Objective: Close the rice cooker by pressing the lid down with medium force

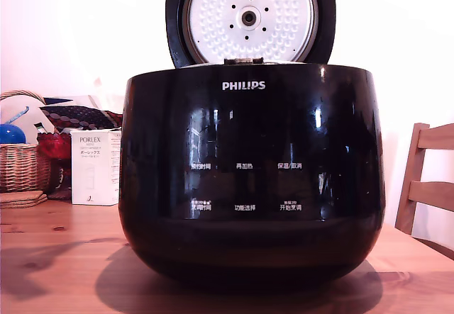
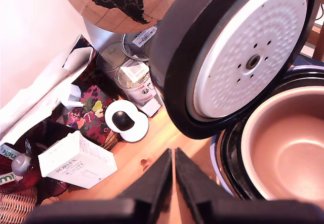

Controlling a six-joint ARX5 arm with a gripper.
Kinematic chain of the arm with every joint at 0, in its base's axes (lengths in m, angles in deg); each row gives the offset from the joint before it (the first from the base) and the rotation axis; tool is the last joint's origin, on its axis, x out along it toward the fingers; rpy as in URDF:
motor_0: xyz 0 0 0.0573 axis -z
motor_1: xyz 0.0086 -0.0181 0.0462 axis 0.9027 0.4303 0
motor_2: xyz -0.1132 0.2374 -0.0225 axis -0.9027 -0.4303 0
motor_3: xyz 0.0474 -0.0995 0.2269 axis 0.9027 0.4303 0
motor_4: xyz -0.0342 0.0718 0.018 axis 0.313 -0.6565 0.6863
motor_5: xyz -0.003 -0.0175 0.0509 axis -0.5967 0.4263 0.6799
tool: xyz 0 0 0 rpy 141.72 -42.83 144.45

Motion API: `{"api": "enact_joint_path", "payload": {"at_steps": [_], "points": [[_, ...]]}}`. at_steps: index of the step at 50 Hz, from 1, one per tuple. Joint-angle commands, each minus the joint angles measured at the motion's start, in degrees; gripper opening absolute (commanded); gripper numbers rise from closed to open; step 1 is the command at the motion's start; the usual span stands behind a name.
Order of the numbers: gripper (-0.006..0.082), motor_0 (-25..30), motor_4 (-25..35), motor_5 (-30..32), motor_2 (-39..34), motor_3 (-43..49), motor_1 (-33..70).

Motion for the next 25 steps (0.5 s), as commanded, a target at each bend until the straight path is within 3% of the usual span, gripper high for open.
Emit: {"api": "enact_joint_path", "payload": {"at_steps": [1,18,25], "points": [[-0.0021,-9.3,0.1,1.9,-0.9,-5.9,-5.7],[-0.0021,-9.3,0.3,4.2,-0.9,-13.0,-5.7],[-0.0021,-9.3,1.5,11.9,-0.9,-20.4,-5.6]]}}
